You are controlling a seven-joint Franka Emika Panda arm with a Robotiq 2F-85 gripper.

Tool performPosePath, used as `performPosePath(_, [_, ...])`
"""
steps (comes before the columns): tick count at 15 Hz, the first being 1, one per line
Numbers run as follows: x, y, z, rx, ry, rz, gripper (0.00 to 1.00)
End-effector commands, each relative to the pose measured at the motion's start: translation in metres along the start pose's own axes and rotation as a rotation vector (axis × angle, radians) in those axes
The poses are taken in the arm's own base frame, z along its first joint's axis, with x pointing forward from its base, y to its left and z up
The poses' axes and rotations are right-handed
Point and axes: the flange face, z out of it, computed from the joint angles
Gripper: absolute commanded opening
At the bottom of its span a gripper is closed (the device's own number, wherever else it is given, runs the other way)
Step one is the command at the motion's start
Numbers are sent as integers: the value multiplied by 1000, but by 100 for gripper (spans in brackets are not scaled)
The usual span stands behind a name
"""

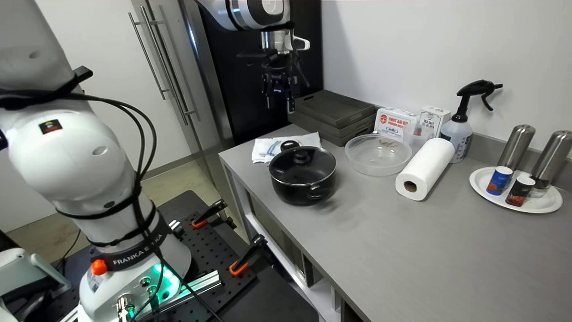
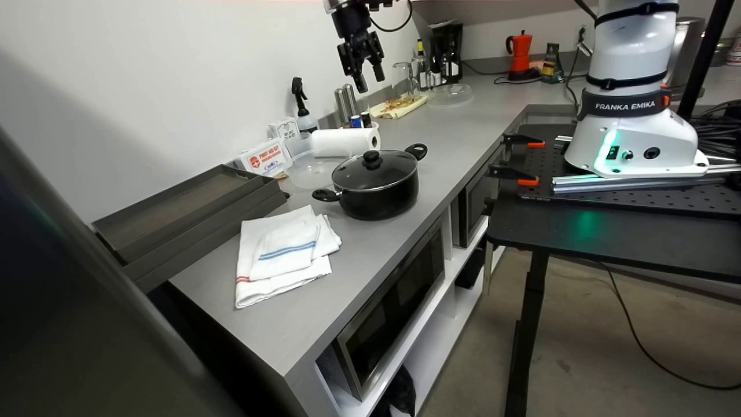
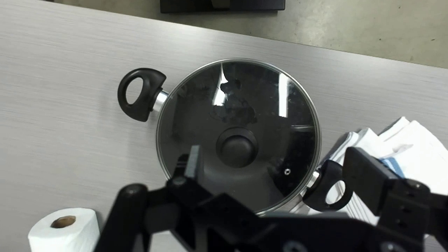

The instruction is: Pick up the lid and put it on the counter

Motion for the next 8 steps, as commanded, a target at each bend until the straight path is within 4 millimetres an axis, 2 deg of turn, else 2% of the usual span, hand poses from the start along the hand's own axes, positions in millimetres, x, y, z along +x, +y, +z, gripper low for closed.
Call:
performPosePath(1, [28,4,15,-13,18,5,100])
performPosePath(8, [61,14,49,3,38,24,100])
